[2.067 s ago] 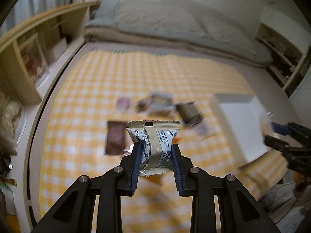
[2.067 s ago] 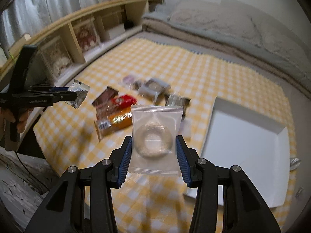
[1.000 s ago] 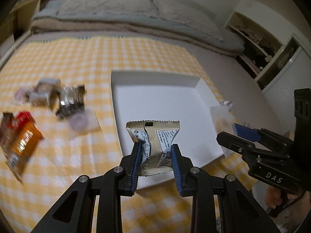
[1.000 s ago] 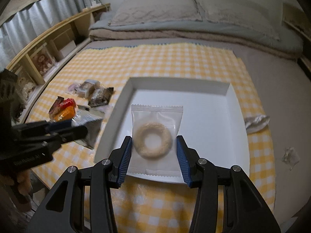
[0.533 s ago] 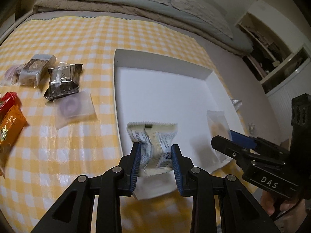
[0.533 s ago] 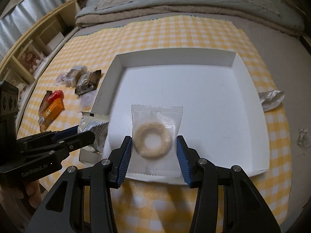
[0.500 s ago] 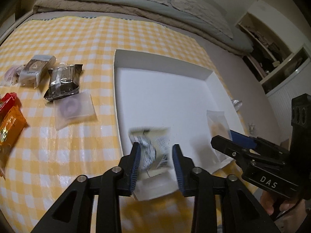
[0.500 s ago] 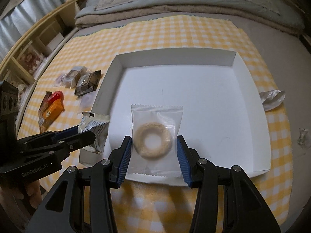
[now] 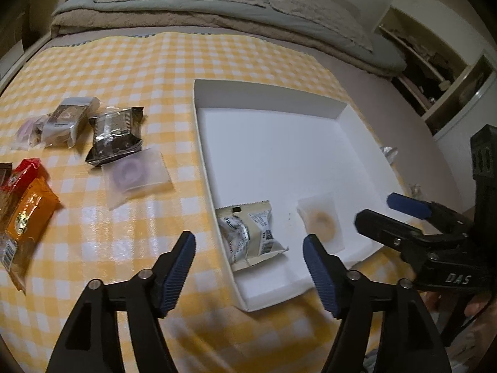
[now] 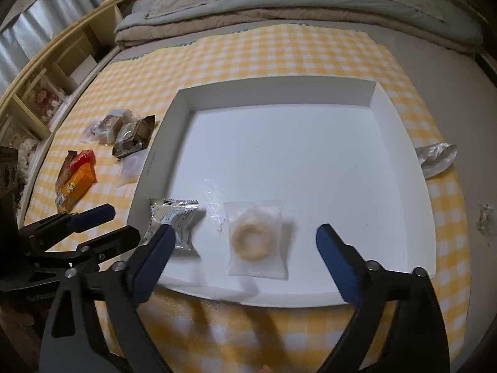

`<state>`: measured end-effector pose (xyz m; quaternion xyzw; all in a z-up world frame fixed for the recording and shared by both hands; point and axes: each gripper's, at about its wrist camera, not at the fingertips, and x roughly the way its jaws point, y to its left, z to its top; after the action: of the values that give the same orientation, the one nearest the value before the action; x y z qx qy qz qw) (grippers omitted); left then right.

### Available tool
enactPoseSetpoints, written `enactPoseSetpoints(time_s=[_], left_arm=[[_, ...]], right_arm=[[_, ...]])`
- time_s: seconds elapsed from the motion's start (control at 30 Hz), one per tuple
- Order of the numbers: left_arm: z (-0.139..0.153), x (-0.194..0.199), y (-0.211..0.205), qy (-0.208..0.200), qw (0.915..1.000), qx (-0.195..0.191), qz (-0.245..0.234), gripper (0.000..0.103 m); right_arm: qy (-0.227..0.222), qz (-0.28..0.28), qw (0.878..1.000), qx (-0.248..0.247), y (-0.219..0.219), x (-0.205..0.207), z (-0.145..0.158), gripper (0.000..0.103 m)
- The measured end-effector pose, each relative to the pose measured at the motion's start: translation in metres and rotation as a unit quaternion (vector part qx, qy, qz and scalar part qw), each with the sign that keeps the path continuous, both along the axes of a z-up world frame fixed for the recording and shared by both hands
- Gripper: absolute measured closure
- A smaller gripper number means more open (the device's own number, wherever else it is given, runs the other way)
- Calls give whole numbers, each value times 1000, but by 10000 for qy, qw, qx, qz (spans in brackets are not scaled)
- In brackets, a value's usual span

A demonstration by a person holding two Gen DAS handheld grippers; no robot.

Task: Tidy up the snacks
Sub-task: 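Carry both packets to the white tray and open both tools to release them, then withdraw both tools from the tray back toward the snack pile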

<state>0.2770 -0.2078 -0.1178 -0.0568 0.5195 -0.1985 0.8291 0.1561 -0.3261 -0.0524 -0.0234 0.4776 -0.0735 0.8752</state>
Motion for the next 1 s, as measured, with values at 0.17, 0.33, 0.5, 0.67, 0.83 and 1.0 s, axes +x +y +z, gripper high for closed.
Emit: enactPoseSetpoints(time_s=[0.17, 0.33, 0.5, 0.67, 0.83, 1.0], left_arm=[[4, -5, 5, -32, 9999, 146, 31, 21], [10, -11, 12, -83, 9996, 269, 87, 6], [14, -16, 20, -88, 9993, 331, 148, 0], [19, -22, 26, -87, 9991, 392, 147, 0], [29, -29, 34, -173, 9990, 393, 155, 0], [43, -39, 43, -336, 9986, 397, 128, 0]], right_arm=[[-38, -45, 10000, -49, -1, -8, 1, 0], [-12, -84, 9999, -125, -3, -16, 0, 0], [-24, -107, 9997, -205, -4, -25, -1, 0], [-125, -131, 9994, -305, -2, -32, 3, 0], [-213, -221, 9988, -393, 1, -40, 8, 0], [-416, -138, 9972, -605, 10, -49, 18, 0]])
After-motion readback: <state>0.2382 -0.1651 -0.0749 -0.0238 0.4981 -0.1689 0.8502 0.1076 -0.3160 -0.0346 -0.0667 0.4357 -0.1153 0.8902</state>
